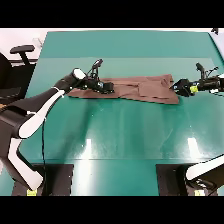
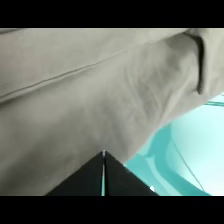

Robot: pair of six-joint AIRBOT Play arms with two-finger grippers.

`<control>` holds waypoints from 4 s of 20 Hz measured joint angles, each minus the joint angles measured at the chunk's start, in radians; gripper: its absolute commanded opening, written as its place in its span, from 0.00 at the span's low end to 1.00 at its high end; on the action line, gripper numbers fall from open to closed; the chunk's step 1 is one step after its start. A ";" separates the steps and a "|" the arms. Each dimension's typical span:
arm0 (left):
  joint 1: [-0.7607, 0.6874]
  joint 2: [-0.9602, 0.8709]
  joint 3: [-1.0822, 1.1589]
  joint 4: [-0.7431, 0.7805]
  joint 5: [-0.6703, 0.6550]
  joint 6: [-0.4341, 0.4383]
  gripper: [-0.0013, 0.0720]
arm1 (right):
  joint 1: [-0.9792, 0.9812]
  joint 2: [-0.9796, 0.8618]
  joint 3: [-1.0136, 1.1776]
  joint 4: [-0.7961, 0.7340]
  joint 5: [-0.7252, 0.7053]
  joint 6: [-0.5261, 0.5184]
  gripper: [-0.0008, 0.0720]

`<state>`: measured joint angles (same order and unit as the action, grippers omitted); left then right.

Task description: Fold the shirts.

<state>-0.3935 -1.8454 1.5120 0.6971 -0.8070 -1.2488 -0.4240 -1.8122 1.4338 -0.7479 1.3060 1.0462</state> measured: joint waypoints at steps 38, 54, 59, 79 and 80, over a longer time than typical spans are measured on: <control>-0.016 -0.032 0.019 0.165 -0.057 -0.139 0.04 | 0.739 0.123 0.322 0.162 -0.427 0.126 0.04; 0.166 0.076 0.018 0.198 -0.209 -0.045 0.04 | 0.800 0.035 0.328 0.143 -0.518 0.227 0.03; 0.316 0.132 0.018 0.195 -0.240 -0.005 0.04 | 0.775 0.036 0.329 0.144 -0.509 0.228 0.03; 0.524 0.186 0.026 0.142 -0.311 0.033 0.04 | 1.064 -0.194 0.593 0.282 -0.676 0.384 0.73; 0.524 0.186 0.026 0.140 -0.311 0.035 0.04 | 1.069 -0.181 0.594 0.286 -0.668 0.379 0.73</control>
<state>0.1303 -1.6592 1.5383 0.8371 -1.1179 -1.2140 0.6449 -1.9930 2.0274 -0.4622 0.6376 1.4250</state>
